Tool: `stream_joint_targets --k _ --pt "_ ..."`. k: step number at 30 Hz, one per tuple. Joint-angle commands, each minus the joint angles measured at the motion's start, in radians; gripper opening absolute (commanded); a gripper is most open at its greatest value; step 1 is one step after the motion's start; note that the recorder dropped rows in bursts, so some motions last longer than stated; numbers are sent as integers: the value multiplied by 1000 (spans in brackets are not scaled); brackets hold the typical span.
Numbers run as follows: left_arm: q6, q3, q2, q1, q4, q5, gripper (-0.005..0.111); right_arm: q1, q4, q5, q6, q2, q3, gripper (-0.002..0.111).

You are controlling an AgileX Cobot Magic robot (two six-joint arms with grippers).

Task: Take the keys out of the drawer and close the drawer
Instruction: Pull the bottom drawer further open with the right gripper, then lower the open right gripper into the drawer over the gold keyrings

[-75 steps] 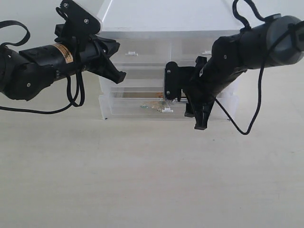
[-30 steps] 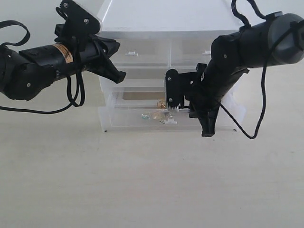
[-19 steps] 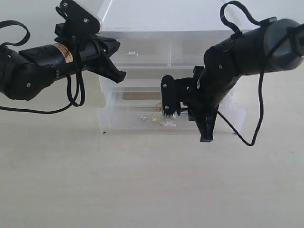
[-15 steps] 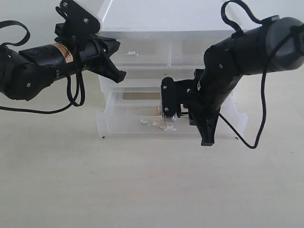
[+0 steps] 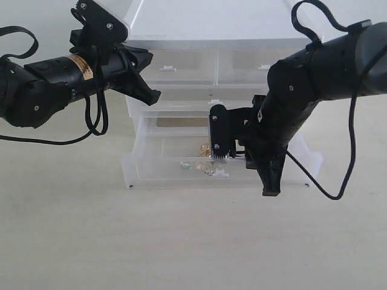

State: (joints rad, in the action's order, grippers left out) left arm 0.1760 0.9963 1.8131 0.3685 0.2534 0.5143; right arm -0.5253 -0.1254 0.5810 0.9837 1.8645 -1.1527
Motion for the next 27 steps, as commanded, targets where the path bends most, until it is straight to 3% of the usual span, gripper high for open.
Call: stream_joint_targets --k 1,6,8,14,20,27 --pt "0 4 4 0 -11 21 4 -3 12 24 -38 -35 23 0" --pt "0 4 4 0 -11 23 4 -5 64 29 -55 -39 23 1" --pt "0 4 4 0 -11 23 4 -5 87 30 -45 -39 23 7" --pt "0 4 4 0 -11 21 4 -5 125 20 -55 -39 23 55" --pt "0 4 4 0 -11 21 4 -5 160 -13 -86 -79 23 47" --pt "5 4 4 0 -11 21 4 -5 254 -83 -117 -177 23 47"
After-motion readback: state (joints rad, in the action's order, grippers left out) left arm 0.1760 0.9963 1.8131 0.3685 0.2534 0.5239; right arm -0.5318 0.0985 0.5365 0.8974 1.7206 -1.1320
